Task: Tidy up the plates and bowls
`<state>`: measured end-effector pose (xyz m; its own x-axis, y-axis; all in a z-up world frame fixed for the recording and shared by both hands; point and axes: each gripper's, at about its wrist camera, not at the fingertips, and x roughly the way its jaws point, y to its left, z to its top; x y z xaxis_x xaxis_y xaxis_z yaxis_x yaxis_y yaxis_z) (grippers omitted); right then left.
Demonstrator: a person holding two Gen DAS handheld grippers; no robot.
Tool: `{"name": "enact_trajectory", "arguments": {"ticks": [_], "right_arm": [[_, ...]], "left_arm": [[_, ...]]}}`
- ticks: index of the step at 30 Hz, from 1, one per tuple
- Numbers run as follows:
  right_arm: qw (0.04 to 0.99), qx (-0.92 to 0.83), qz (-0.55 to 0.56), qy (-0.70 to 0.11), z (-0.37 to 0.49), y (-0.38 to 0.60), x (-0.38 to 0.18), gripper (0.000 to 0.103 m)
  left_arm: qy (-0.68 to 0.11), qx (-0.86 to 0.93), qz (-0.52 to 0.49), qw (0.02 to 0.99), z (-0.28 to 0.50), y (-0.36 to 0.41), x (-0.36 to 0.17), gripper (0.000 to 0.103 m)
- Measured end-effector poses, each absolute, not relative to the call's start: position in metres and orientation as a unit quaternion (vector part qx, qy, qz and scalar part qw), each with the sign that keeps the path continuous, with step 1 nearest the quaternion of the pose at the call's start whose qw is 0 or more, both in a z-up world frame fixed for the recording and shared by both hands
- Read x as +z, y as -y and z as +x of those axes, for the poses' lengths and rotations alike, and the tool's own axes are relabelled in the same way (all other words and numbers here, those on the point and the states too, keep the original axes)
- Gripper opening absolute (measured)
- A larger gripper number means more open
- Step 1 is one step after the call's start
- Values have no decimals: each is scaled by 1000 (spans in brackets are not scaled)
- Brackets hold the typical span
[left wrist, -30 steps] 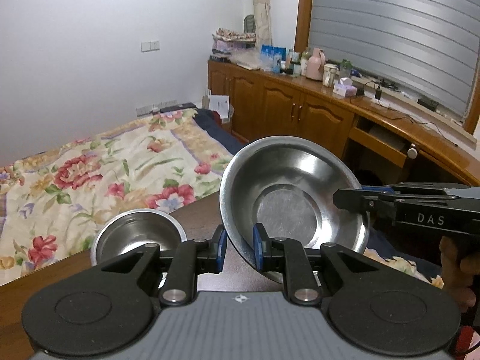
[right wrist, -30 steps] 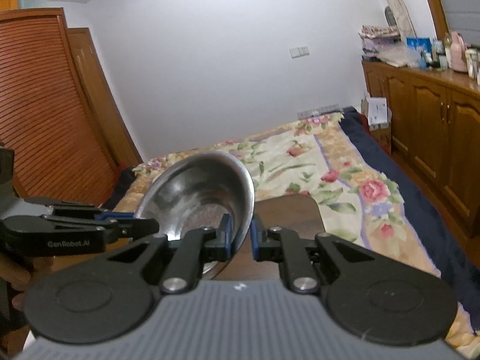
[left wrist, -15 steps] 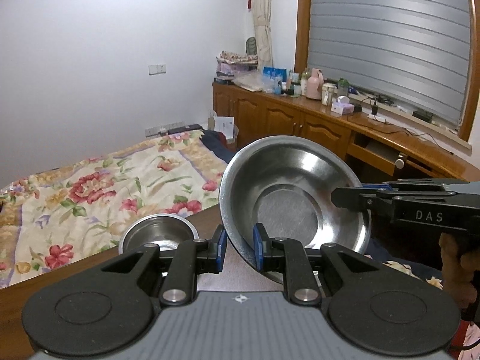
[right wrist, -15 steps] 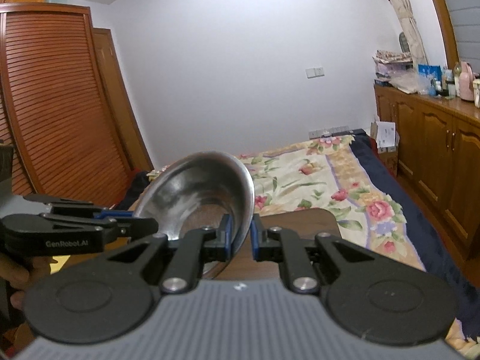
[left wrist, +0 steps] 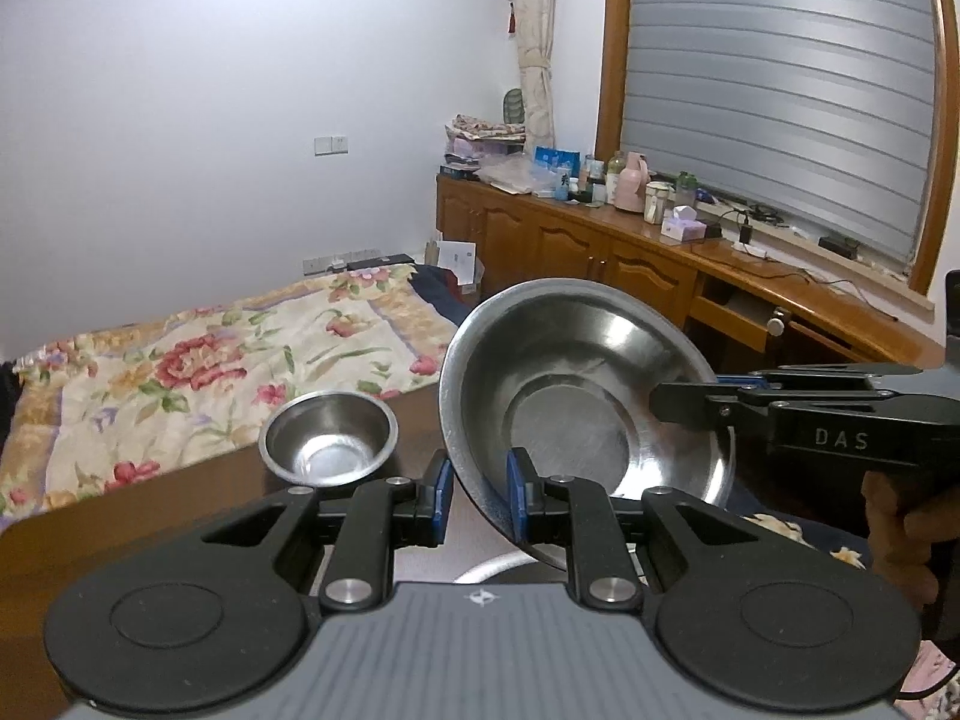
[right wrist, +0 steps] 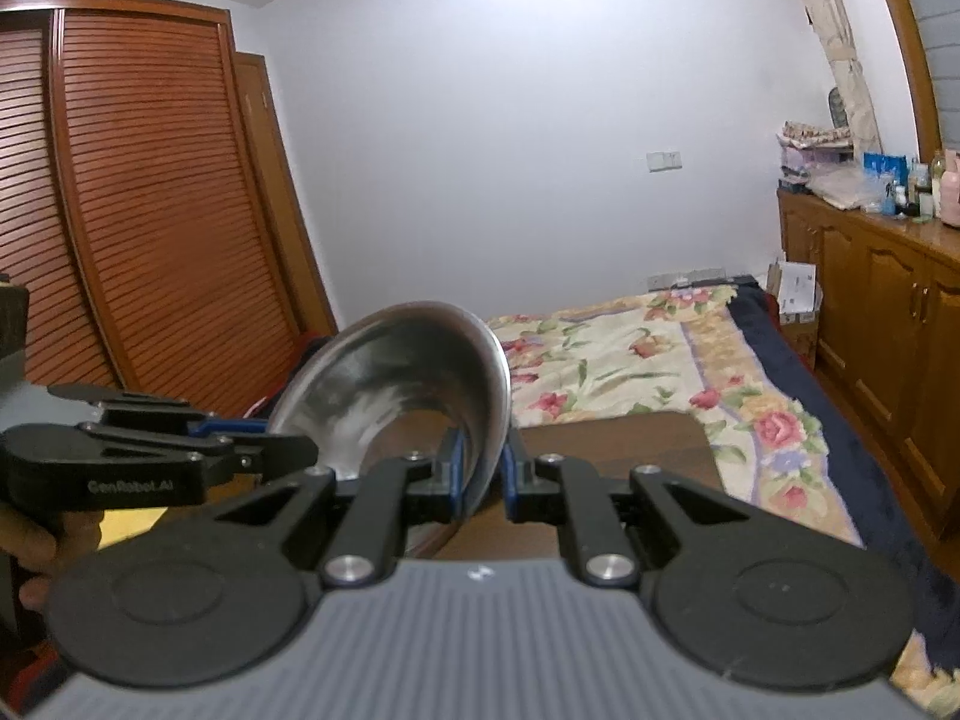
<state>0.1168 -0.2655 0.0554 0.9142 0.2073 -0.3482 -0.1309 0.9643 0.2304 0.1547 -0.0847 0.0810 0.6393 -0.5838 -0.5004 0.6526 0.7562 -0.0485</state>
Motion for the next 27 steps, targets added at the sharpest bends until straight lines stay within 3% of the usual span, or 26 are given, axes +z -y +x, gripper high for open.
{"name": "enact_trajectory", "arguments": {"ticks": [27], "right_arm": [[951, 115, 127, -257, 78, 239, -13, 15]], "left_arm": [[-317, -325, 77, 888, 110, 61, -2, 22]]}}
